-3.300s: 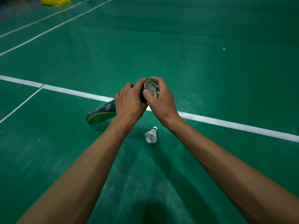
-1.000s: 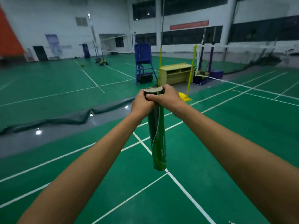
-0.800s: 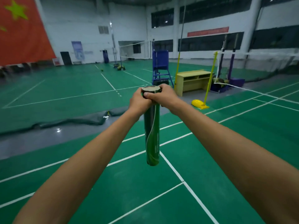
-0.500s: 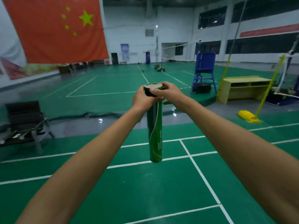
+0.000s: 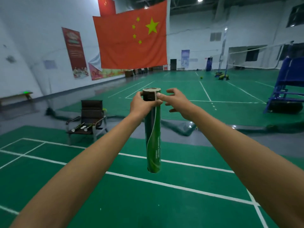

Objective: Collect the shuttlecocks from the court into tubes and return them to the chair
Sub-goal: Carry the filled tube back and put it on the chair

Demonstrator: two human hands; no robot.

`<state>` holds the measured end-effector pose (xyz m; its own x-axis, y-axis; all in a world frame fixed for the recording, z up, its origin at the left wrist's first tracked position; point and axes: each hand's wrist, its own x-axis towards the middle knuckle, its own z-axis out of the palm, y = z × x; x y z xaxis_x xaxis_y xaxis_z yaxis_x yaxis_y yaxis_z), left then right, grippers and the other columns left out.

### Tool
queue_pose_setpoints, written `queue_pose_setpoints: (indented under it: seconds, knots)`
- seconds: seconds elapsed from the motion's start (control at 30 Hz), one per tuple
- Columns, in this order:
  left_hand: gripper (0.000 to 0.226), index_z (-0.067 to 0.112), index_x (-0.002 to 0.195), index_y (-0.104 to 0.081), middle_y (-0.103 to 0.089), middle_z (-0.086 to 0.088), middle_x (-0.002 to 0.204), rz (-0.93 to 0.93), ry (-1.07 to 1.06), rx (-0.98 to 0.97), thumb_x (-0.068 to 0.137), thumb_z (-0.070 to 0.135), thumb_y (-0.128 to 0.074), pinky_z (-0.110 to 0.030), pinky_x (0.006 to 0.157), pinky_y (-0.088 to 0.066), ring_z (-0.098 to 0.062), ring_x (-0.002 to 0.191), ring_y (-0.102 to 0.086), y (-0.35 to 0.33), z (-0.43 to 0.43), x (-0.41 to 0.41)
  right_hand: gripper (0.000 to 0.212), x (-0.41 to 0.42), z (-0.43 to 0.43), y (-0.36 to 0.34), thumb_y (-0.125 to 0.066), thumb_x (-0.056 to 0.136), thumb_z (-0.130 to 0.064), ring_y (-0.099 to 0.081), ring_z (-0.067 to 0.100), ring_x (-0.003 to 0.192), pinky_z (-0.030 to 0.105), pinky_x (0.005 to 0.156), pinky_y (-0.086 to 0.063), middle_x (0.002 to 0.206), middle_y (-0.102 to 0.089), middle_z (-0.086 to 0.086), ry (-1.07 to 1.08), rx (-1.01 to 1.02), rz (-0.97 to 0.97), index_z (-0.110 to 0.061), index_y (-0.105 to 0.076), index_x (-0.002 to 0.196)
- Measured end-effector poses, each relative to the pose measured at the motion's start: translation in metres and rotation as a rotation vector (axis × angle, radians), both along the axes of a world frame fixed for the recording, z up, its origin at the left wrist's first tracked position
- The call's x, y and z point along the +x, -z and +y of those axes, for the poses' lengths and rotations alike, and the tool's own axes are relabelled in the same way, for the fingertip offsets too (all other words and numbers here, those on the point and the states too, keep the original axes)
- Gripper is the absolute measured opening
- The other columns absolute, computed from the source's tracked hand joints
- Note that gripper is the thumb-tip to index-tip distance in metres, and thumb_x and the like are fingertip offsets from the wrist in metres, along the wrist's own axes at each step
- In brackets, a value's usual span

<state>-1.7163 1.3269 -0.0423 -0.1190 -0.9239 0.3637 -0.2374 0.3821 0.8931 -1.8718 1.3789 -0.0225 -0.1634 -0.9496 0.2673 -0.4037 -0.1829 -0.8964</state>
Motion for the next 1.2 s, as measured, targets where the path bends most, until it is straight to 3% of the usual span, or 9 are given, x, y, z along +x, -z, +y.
queue_pose_setpoints:
  seconds: [0.17,0.27,0.43,0.6,0.73,1.03,1.2]
  knots:
    - [0.077,0.013,0.134,-0.054,-0.065,-0.003,0.126,0.039,-0.143,0.016,0.072,0.036,-0.094,-0.036,0.095,-0.052,-0.022,0.112,-0.061,0.001,-0.068,0.015,0.080,-0.019,-0.085,0.008,-0.069,0.090,-0.053,-0.054,0.026,0.121,0.040,0.091,-0.049,0.143,-0.049,0.012,-0.083,0.029,0.010,-0.012,-0.034,0.149]
    - [0.079,0.011,0.135,-0.054,-0.065,-0.005,0.129,0.043,-0.187,0.050,0.071,0.029,-0.095,-0.034,0.094,-0.050,-0.022,0.114,-0.060,0.014,-0.103,0.022,0.080,-0.022,-0.127,0.022,-0.070,0.090,-0.052,-0.052,0.026,0.120,0.043,0.101,-0.047,0.144,-0.048,0.014,-0.114,0.047,0.011,-0.010,-0.035,0.149]
    - [0.082,0.013,0.136,-0.056,-0.066,-0.005,0.130,0.026,-0.253,0.101,0.068,0.032,-0.096,-0.035,0.098,-0.050,-0.021,0.113,-0.060,0.033,-0.171,0.026,0.080,-0.019,-0.199,0.037,-0.070,0.090,-0.051,-0.054,0.025,0.113,0.035,0.086,-0.046,0.141,-0.049,0.014,-0.180,0.069,0.032,-0.010,-0.034,0.149]
    - [0.087,0.015,0.133,-0.061,-0.070,-0.003,0.125,0.046,-0.301,0.141,0.059,0.041,-0.099,-0.048,0.105,-0.052,-0.026,0.114,-0.065,0.048,-0.255,0.025,0.080,-0.019,-0.288,0.050,-0.066,0.093,-0.052,-0.052,0.025,0.116,0.036,0.096,-0.045,0.145,-0.047,0.016,-0.236,0.092,0.120,-0.008,-0.031,0.151]
    - [0.083,0.017,0.131,-0.061,-0.069,-0.002,0.125,0.063,-0.298,0.147,0.061,0.041,-0.098,-0.049,0.105,-0.052,-0.025,0.115,-0.064,0.056,-0.332,0.028,0.077,-0.017,-0.374,0.058,-0.055,0.098,-0.054,-0.045,0.031,0.137,0.046,0.113,-0.040,0.155,-0.038,0.018,-0.266,0.101,0.188,-0.006,-0.029,0.152]
    - [0.084,0.013,0.137,-0.056,-0.066,-0.002,0.130,0.056,-0.319,0.230,0.065,0.028,-0.098,-0.050,0.107,-0.049,-0.026,0.120,-0.060,0.048,-0.520,0.055,0.075,0.000,-0.569,0.037,-0.051,0.101,-0.053,-0.039,0.032,0.142,0.045,0.116,-0.037,0.159,-0.033,0.018,-0.324,0.104,0.255,-0.005,-0.027,0.154]
    - [0.084,0.015,0.139,-0.054,-0.063,-0.005,0.137,0.056,-0.349,0.241,0.067,0.024,-0.096,-0.057,0.107,-0.047,-0.031,0.126,-0.056,0.053,-0.607,0.082,0.076,0.026,-0.662,0.035,-0.052,0.100,-0.054,-0.041,0.033,0.141,0.048,0.116,-0.038,0.158,-0.034,0.019,-0.373,0.095,0.284,-0.006,-0.027,0.154]
